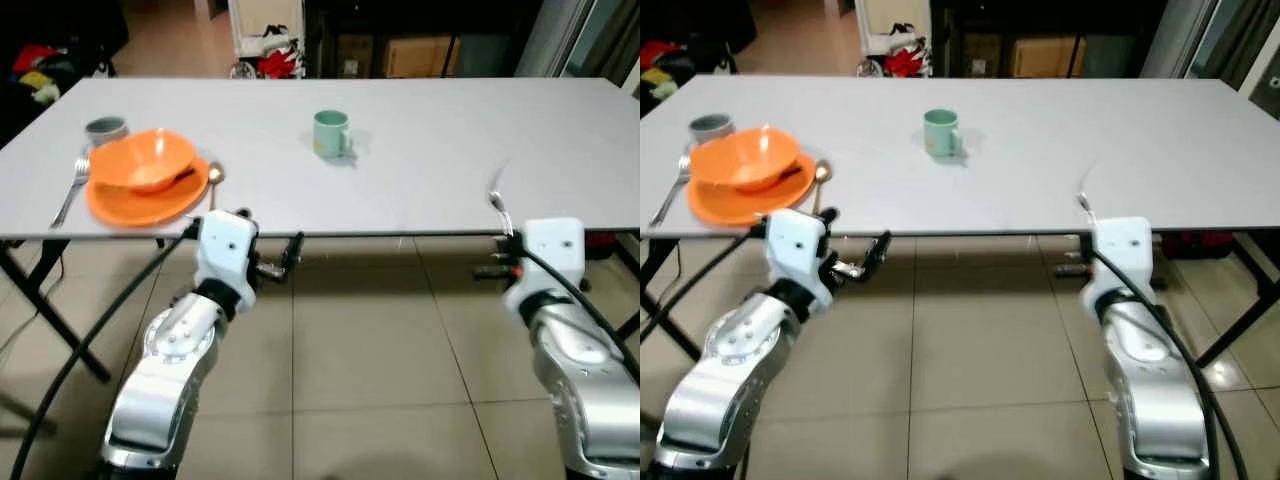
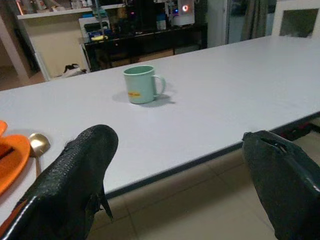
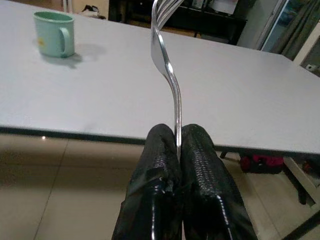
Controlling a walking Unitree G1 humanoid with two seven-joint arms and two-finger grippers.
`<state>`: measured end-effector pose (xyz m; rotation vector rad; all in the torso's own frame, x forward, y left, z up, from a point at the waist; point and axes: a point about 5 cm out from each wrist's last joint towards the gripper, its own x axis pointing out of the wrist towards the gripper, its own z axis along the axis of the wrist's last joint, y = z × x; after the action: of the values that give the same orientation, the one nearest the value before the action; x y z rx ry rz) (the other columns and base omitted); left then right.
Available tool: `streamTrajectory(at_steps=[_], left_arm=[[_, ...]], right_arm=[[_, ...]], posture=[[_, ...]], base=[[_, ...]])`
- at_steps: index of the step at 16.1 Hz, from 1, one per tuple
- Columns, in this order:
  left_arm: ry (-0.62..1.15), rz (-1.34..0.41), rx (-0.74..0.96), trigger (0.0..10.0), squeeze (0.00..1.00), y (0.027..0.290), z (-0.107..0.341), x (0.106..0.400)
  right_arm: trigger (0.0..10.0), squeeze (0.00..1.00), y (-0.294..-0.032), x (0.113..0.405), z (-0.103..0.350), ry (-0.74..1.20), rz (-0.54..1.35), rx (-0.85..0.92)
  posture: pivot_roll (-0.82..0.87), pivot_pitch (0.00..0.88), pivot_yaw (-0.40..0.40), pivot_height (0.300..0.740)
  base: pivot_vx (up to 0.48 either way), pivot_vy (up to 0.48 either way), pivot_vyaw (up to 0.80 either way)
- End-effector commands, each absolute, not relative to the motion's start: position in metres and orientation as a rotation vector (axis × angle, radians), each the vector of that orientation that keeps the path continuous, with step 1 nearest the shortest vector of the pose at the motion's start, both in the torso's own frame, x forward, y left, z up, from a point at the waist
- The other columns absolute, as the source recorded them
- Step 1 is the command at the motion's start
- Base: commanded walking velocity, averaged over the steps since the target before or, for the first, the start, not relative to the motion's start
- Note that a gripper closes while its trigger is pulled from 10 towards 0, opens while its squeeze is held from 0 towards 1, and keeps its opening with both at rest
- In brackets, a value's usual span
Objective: Setting the table
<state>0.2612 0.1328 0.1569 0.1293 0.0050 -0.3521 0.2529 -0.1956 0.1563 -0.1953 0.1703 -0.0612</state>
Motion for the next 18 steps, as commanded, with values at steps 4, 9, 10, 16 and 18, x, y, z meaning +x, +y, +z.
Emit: streamTrajectory(at_steps=[4, 9, 10, 16, 18], left_arm=[[0.016, -0.34, 0.146, 10.0, 0.04, 0.1414, 0.1559, 0.26], [0.013, -0.327, 0.147, 10.0, 0.04, 0.1421, 0.1559, 0.2613], [0.013, -0.33, 0.148, 10.0, 0.04, 0.1409, 0.1562, 0.2623], [0.007, -0.349, 0.166, 10.0, 0.04, 0.1396, 0.1579, 0.2645], [0.008, -0.337, 0.168, 10.0, 0.04, 0.142, 0.158, 0.2667]], right_arm=[[10.0, 0.0, -0.1904, 0.2535, 0.1571, 0.171, -0.039, -0.208], [10.0, 0.0, -0.1878, 0.2569, 0.1563, 0.178, -0.01, -0.246], [10.0, 0.0, -0.1887, 0.2576, 0.1564, 0.183, -0.011, -0.248], [10.0, 0.0, -0.1911, 0.2592, 0.1524, 0.214, -0.004, -0.243], [10.0, 0.0, -0.1898, 0.2595, 0.1511, 0.219, 0.004, -0.252]], posture=[[0.05, 0.0, 0.003, 0.74], [0.05, 0.0, 0.002, 0.74], [0.05, 0.0, 0.007, 0.74], [0.07, 0.0, -0.003, 0.74], [0.06, 0.0, 0.009, 0.74]], base=[[0.314, 0.0, 0.0], [0.314, 0.0, 0.0], [0.315, 0.0, 0.0], [0.314, 0.0, 0.0], [0.315, 0.0, -0.8]])
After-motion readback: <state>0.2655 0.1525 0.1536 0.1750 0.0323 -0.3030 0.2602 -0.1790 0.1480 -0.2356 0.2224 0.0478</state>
